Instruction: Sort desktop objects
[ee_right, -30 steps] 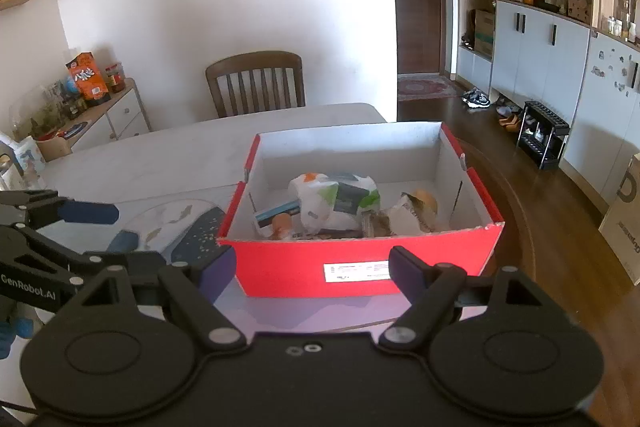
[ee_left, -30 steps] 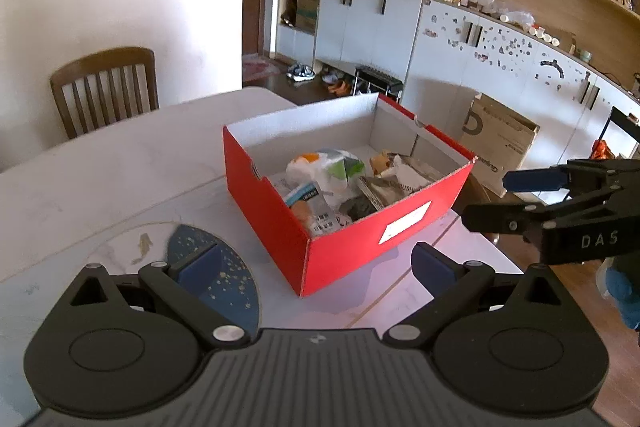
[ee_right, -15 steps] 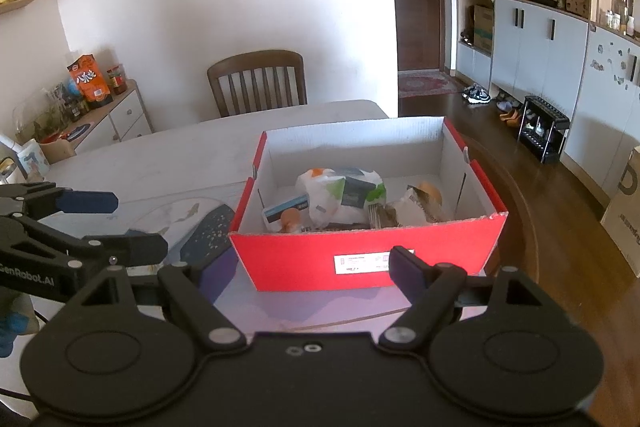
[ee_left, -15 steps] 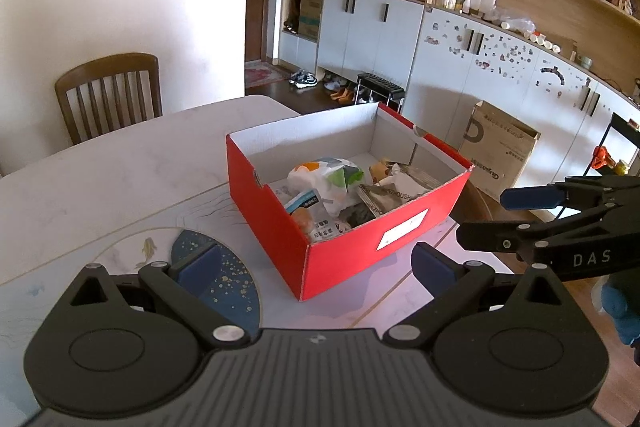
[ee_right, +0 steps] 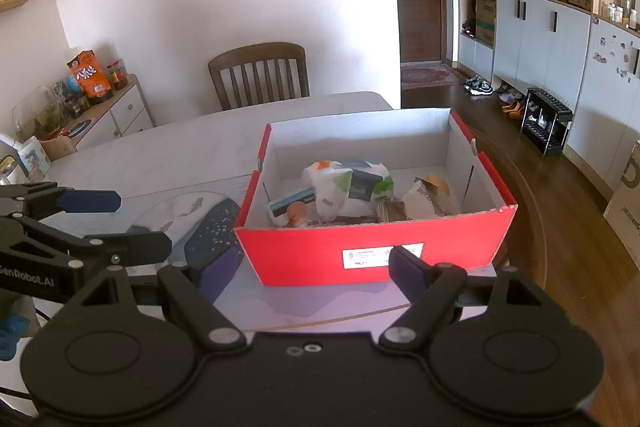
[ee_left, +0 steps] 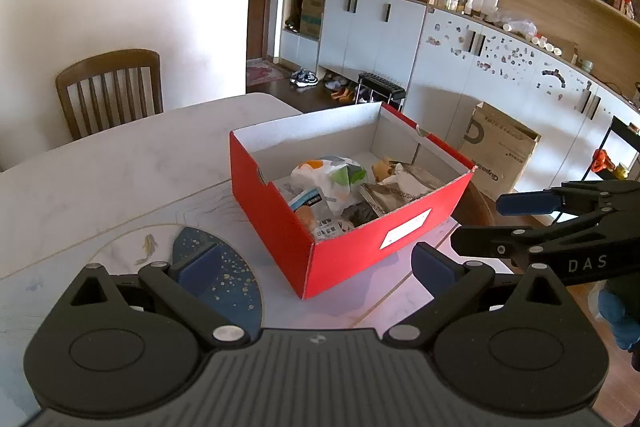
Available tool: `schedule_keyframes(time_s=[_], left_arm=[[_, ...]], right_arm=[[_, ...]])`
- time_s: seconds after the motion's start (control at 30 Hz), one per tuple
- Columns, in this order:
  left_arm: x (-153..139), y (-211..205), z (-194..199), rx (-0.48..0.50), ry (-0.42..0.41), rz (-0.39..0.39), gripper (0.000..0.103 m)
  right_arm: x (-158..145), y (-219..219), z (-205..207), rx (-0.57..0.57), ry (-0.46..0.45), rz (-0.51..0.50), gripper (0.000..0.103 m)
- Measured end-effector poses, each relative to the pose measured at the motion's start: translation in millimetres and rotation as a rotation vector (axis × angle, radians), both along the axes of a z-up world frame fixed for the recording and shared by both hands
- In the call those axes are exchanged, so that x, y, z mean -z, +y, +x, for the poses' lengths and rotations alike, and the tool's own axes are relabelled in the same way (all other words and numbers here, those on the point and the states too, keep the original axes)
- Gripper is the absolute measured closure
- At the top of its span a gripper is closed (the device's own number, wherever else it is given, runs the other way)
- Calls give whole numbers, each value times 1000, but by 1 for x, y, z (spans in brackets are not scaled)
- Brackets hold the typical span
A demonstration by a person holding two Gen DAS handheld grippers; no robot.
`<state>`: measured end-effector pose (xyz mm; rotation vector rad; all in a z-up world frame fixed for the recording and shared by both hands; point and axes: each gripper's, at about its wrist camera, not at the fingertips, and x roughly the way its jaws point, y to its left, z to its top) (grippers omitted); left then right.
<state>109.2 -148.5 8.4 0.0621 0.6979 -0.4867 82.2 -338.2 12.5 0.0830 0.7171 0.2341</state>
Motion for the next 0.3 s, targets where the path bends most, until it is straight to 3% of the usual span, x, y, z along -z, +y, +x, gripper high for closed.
schedule_keyframes(time_s=[0.3], left_arm=[[1,7,1,-4,1,-8,1]], right_arm=[[2,4,3,11,18,-6,20]])
